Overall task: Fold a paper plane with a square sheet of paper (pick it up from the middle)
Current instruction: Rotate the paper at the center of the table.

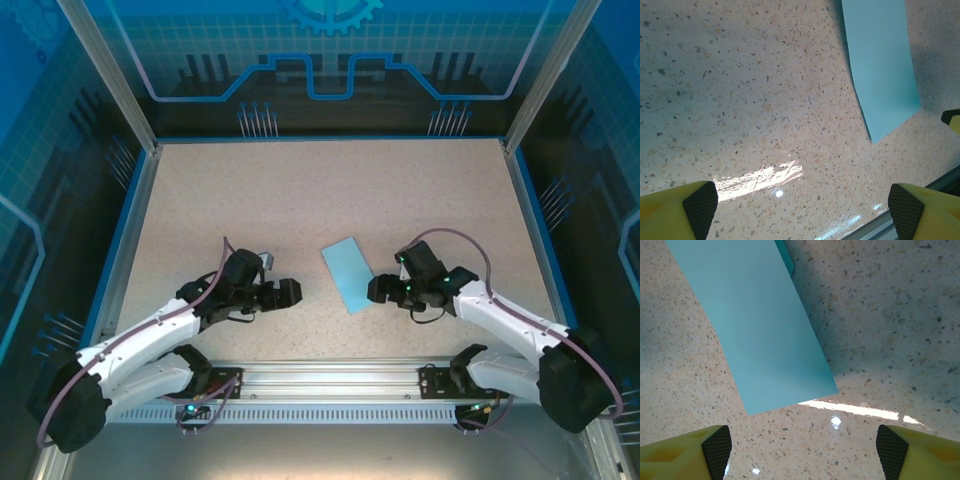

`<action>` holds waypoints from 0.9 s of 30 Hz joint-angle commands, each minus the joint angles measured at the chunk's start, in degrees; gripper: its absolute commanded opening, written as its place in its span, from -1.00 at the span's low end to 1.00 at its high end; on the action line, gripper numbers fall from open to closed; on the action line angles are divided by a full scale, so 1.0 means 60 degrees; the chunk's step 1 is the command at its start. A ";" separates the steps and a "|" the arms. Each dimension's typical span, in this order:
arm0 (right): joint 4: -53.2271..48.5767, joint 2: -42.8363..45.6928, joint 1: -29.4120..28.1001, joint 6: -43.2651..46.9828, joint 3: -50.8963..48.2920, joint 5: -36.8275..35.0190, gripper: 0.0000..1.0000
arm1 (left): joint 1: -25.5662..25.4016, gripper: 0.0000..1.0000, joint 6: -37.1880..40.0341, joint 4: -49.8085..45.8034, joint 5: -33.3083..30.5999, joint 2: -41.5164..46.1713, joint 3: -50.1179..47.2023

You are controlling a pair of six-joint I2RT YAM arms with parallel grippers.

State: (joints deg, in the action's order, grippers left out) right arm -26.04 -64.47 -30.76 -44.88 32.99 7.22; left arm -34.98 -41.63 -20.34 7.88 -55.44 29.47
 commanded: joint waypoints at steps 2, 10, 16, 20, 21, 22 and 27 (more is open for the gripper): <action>0.0344 -0.0509 0.0371 0.0658 0.0521 0.0812 0.60 | 0.0071 0.85 0.0055 0.0279 0.0403 -0.0286 0.0322; 0.0757 -0.1958 0.0763 0.1198 0.1079 0.1660 0.54 | 0.0068 0.85 -0.0171 0.0582 0.0424 -0.0776 0.0386; 0.0608 -0.2729 0.0821 0.1531 0.1693 0.1469 0.49 | 0.0061 0.85 -0.0426 0.0998 0.0625 -0.1510 0.0739; 0.0779 -0.3135 0.0914 0.1715 0.1774 0.1357 0.50 | 0.0055 0.85 -0.0554 0.1375 0.0852 -0.2179 0.0973; 0.0773 -0.3290 0.0924 0.1839 0.1908 0.1439 0.49 | 0.0055 0.85 -0.0598 0.1514 0.0913 -0.2337 0.1005; 0.0592 -0.3437 0.0923 0.1918 0.2072 0.1374 0.47 | 0.0059 0.84 -0.0654 0.1630 0.0925 -0.2469 0.1045; 0.0516 -0.3759 0.1047 0.2100 0.2359 0.1098 0.45 | 0.0058 0.81 -0.0673 0.1772 0.0988 -0.3213 0.1515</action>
State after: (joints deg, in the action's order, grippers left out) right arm -22.52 -86.08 -25.93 -34.26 45.56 13.78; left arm -34.98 -45.04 -11.29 11.94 -72.90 35.70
